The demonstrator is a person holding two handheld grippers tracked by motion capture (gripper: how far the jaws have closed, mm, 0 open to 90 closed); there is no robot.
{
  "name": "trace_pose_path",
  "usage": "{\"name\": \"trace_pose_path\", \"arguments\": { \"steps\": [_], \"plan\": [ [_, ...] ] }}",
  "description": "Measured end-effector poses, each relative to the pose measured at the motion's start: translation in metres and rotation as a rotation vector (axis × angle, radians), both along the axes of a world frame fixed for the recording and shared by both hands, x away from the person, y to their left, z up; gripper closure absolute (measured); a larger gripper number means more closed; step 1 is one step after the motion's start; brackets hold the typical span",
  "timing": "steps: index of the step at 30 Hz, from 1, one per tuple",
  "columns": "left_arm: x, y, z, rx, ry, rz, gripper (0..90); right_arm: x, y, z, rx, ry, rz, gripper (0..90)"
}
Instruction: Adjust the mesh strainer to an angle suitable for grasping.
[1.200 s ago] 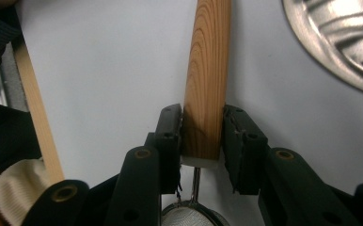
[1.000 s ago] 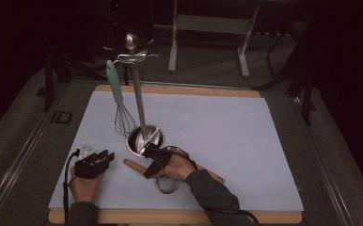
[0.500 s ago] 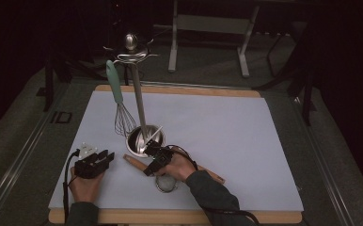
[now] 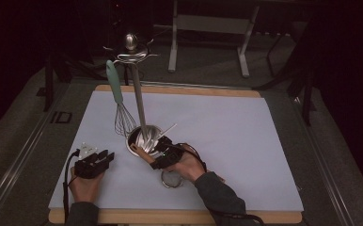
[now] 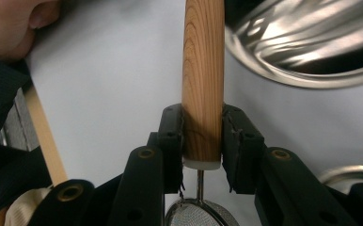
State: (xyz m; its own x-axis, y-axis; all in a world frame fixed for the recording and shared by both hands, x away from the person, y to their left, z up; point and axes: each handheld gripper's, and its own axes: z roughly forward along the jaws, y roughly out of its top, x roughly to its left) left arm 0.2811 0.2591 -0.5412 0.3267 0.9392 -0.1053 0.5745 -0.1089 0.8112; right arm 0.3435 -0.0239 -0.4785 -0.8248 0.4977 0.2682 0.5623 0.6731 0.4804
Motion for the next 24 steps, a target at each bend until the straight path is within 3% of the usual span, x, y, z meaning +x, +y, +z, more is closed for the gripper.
{"name": "trace_pose_path", "arguments": {
  "steps": [6,14,24],
  "plan": [
    [0.0,0.0,0.0,-0.001,0.001,0.001,66.4,0.004,-0.014,0.008,0.042,-0.014,-0.046,70.7],
    [0.0,-0.001,0.0,-0.003,-0.001,0.002,66.2,0.005,-0.029,0.025,0.121,-0.062,-0.066,70.7],
    [0.0,0.0,0.0,-0.002,0.001,0.002,66.2,0.002,-0.036,0.042,0.174,-0.115,-0.084,70.7]
  ]
}}
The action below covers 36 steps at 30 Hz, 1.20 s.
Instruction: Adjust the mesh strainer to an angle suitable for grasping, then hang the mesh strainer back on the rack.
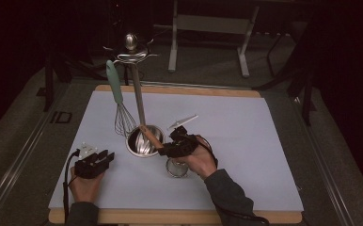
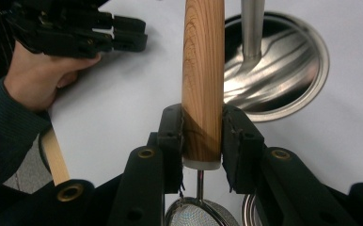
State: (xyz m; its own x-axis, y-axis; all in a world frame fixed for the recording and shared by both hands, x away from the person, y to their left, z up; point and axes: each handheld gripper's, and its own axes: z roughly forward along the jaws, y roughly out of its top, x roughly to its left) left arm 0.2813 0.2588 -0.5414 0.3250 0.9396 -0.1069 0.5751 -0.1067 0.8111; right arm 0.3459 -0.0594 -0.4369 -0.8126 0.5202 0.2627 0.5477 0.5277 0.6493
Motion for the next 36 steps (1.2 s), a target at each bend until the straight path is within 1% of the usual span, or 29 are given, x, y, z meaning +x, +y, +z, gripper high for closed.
{"name": "trace_pose_path", "arguments": {
  "steps": [1,3,4,9,14,18,23,24,28,34,36],
  "plan": [
    [0.0,0.0,0.0,0.0,0.0,0.0,66.2,0.0,0.0,0.001,0.0,-0.007,-0.001,70.7],
    [0.0,0.0,0.0,0.0,0.0,0.0,66.2,-0.002,0.003,0.002,-0.024,-0.024,-0.003,70.7],
    [0.0,0.0,0.0,-0.001,0.0,0.0,66.1,-0.003,0.003,0.002,-0.025,-0.031,0.0,70.7],
    [0.0,0.0,0.0,-0.003,0.0,0.0,66.0,-0.003,0.004,0.005,-0.003,-0.043,-0.003,70.7],
    [0.0,0.001,0.0,-0.003,0.001,0.002,66.0,-0.003,0.003,0.009,-0.001,-0.055,-0.004,70.7],
    [0.0,0.0,0.0,-0.002,0.001,0.004,66.2,-0.002,0.0,0.012,0.021,-0.057,-0.018,70.7],
    [0.0,0.001,0.0,-0.002,0.002,0.004,66.2,0.0,-0.005,0.019,0.053,-0.08,-0.026,70.7],
    [0.0,0.001,0.0,-0.002,0.002,0.004,66.2,0.0,-0.005,0.019,0.053,-0.08,-0.026,70.7],
    [0.0,0.001,0.0,-0.003,0.002,0.003,66.2,0.0,-0.009,0.026,0.082,-0.106,-0.036,70.7],
    [0.0,0.0,0.0,-0.004,0.0,0.004,66.1,0.0,-0.012,0.033,0.108,-0.141,-0.048,70.7],
    [0.0,0.001,0.0,-0.003,-0.001,0.004,66.2,0.0,-0.012,0.035,0.109,-0.15,-0.05,70.7]
  ]
}}
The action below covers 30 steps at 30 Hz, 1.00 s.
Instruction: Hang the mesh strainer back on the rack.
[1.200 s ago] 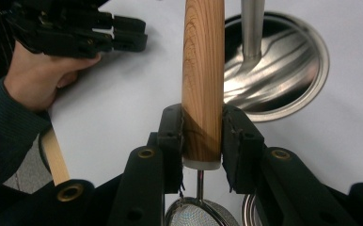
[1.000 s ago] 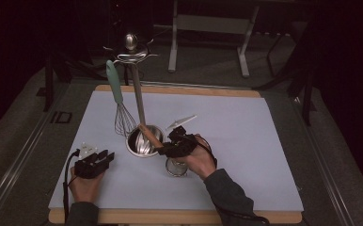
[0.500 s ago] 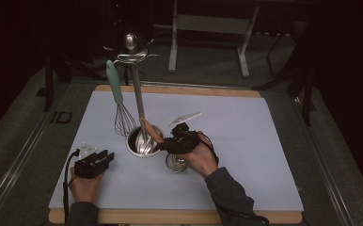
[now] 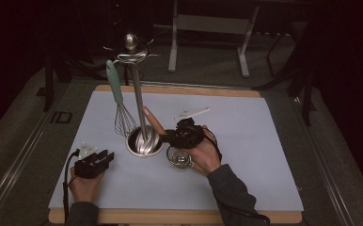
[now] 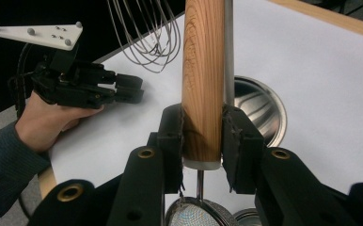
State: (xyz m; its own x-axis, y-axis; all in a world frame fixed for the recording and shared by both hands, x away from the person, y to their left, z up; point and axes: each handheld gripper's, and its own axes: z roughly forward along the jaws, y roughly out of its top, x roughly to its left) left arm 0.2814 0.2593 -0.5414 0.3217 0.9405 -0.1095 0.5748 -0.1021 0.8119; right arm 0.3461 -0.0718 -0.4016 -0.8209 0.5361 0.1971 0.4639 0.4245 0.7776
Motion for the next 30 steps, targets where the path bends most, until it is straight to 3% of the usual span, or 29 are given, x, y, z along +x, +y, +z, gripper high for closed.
{"name": "trace_pose_path", "arguments": {
  "steps": [30],
  "plan": [
    [0.0,0.0,0.0,-0.007,-0.001,-0.001,65.6,-0.008,-0.012,0.041,0.159,-0.217,-0.009,70.7]
  ]
}}
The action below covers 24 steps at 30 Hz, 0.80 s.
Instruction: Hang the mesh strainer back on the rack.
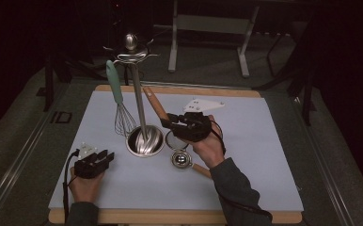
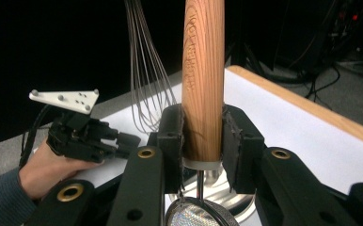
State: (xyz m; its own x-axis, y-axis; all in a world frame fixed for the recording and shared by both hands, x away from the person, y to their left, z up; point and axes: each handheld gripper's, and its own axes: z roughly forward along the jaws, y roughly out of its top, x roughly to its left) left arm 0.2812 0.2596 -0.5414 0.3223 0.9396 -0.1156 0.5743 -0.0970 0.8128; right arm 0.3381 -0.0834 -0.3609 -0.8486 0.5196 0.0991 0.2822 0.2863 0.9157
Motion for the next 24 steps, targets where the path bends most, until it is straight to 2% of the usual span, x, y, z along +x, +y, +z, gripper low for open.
{"name": "trace_pose_path", "arguments": {
  "steps": [8,24],
  "plan": [
    [0.0,0.0,0.0,0.001,0.0,-0.001,65.5,-0.006,-0.004,0.014,0.047,-0.067,0.012,70.7],
    [0.0,0.0,0.0,0.0,-0.001,0.0,65.4,-0.014,-0.008,0.045,0.107,-0.161,0.042,70.7]
  ]
}}
